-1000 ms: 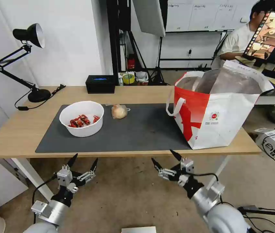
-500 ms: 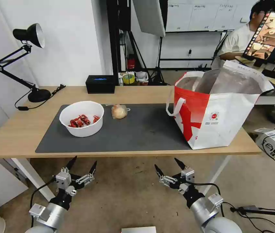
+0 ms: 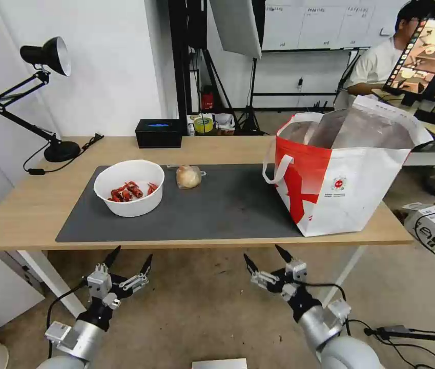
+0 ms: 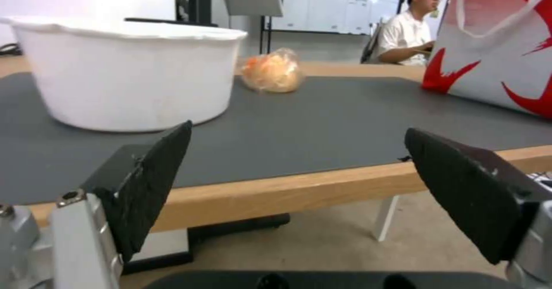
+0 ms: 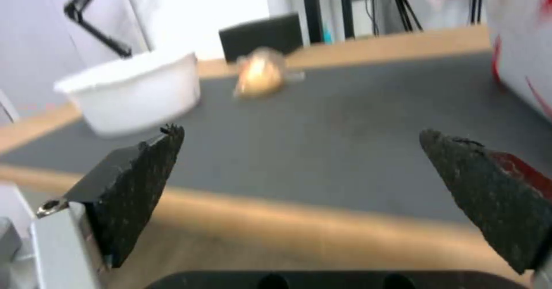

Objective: Pick up the trash from the table and place it into the takeout bag.

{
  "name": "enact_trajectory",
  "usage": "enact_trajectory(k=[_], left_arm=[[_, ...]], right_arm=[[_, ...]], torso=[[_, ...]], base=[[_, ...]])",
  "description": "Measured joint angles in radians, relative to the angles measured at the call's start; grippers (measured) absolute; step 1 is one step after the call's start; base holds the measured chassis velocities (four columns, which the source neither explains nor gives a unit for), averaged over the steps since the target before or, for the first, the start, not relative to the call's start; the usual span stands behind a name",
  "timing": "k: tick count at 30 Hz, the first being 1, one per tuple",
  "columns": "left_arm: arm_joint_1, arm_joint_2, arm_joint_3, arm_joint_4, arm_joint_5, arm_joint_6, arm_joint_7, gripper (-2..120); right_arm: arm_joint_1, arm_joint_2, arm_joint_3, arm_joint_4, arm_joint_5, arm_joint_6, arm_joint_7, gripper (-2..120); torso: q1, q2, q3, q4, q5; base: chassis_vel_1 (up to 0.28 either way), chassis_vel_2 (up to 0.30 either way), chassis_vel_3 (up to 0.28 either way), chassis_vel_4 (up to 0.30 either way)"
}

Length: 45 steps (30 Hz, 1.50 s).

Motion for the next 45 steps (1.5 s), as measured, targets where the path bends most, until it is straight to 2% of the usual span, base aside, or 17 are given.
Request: enact_trajectory(k=[6, 9, 11, 12, 14, 17, 18, 19, 22, 23, 26, 27, 29, 30, 33, 37, 45], left_arm=[[0.000, 0.001, -0.002, 0.001, 0.000, 0.003, -0.001, 100], [-0.001, 0.002, -0.008, 0.006, -0.001, 0.003, -0.002, 100], [-0.001, 0.002, -0.008, 0.006, -0.001, 0.003, -0.002, 100], [-0.006, 0.003, -0.009, 0.014, -0.001, 0.003, -0.002, 100], [-0.009, 0.003, -0.008, 0.019, -0.001, 0.003, -0.002, 100], [-0.015, 0.002, -0.004, 0.027, -0.001, 0.004, -0.002, 100], [-0.021, 0.001, -0.002, 0.033, -0.001, 0.004, -0.003, 100], [-0.021, 0.001, -0.002, 0.033, -0.001, 0.004, -0.003, 100], [-0.027, -0.001, 0.001, 0.045, -0.001, 0.004, -0.003, 100], [-0.027, -0.001, 0.001, 0.045, -0.001, 0.004, -0.003, 100], [-0.031, 0.002, 0.001, 0.056, -0.003, 0.003, -0.004, 100], [-0.031, 0.002, 0.001, 0.056, -0.003, 0.003, -0.004, 100], [-0.033, 0.003, 0.000, 0.061, -0.006, 0.001, -0.004, 100], [-0.033, 0.003, 0.000, 0.061, -0.006, 0.001, -0.004, 100], [-0.035, 0.003, 0.001, 0.066, -0.007, -0.001, -0.004, 100], [-0.037, 0.002, 0.002, 0.067, -0.008, -0.004, -0.004, 100], [-0.039, 0.003, -0.002, 0.078, -0.013, -0.019, -0.002, 100]], right_arm=[[0.211, -0.042, -0.079, -0.067, 0.102, -0.059, 0.028, 100], [0.388, -0.053, -0.161, -0.138, 0.173, -0.085, 0.045, 100], [0.388, -0.053, -0.161, -0.138, 0.173, -0.085, 0.045, 100], [0.512, -0.041, -0.236, -0.209, 0.224, -0.103, 0.052, 100], [0.567, -0.029, -0.267, -0.247, 0.247, -0.110, 0.055, 100], [0.686, 0.009, -0.342, -0.344, 0.284, -0.121, 0.062, 100], [0.776, 0.045, -0.392, -0.425, 0.292, -0.122, 0.063, 100], [0.776, 0.045, -0.392, -0.425, 0.292, -0.122, 0.063, 100], [0.922, 0.134, -0.473, -0.595, 0.301, -0.127, 0.061, 100], [0.922, 0.134, -0.473, -0.595, 0.301, -0.127, 0.061, 100], [1.025, 0.226, -0.518, -0.764, 0.303, -0.149, 0.034, 100], [1.025, 0.226, -0.518, -0.764, 0.303, -0.149, 0.034, 100], [1.091, 0.304, -0.533, -0.892, 0.301, -0.161, 0.006, 100], [1.091, 0.304, -0.533, -0.892, 0.301, -0.161, 0.006, 100], [1.147, 0.402, -0.541, -1.033, 0.274, -0.162, -0.026, 100], [1.176, 0.470, -0.545, -1.120, 0.241, -0.183, -0.055, 100], [1.199, 0.538, -0.550, -1.227, 0.181, -0.239, -0.114, 100]], torso=[[0.000, 0.000, 0.000, 0.0001, 0.0002], [0.000, 0.000, 0.000, 0.0003, -0.0001], [0.000, 0.000, 0.000, 0.0003, -0.0001], [0.000, 0.000, 0.000, 0.0000, 0.0001], [0.000, 0.000, 0.000, -0.0001, 0.0001], [0.000, 0.000, 0.000, -0.0001, 0.0003], [0.000, 0.000, 0.000, 0.0002, -0.0001], [0.000, 0.000, 0.000, 0.0002, -0.0001], [0.000, 0.000, 0.000, 0.0001, 0.0001], [0.000, 0.000, 0.000, 0.0001, 0.0001], [0.000, 0.000, 0.000, 0.0003, 0.0003], [0.000, 0.000, 0.000, 0.0003, 0.0003], [0.000, 0.000, 0.000, 0.0000, -0.0001], [0.000, 0.000, 0.000, 0.0000, -0.0001], [0.000, 0.000, 0.000, 0.0001, -0.0001], [0.000, 0.000, 0.000, 0.0002, 0.0000], [0.000, 0.000, 0.000, 0.0001, 0.0000]], base=[[0.000, 0.000, 0.000, 0.000], [0.000, 0.000, 0.000, 0.000], [0.000, 0.000, 0.000, 0.000], [0.000, 0.000, 0.000, 0.000], [0.000, 0.000, 0.000, 0.000], [0.000, 0.000, 0.000, 0.000], [0.000, 0.000, 0.000, 0.000], [0.000, 0.000, 0.000, 0.000], [0.000, 0.000, 0.000, 0.000], [0.000, 0.000, 0.000, 0.000], [0.000, 0.000, 0.000, 0.000], [0.000, 0.000, 0.000, 0.000], [0.000, 0.000, 0.000, 0.000], [0.000, 0.000, 0.000, 0.000], [0.000, 0.000, 0.000, 0.000], [0.000, 0.000, 0.000, 0.000], [0.000, 0.000, 0.000, 0.000]])
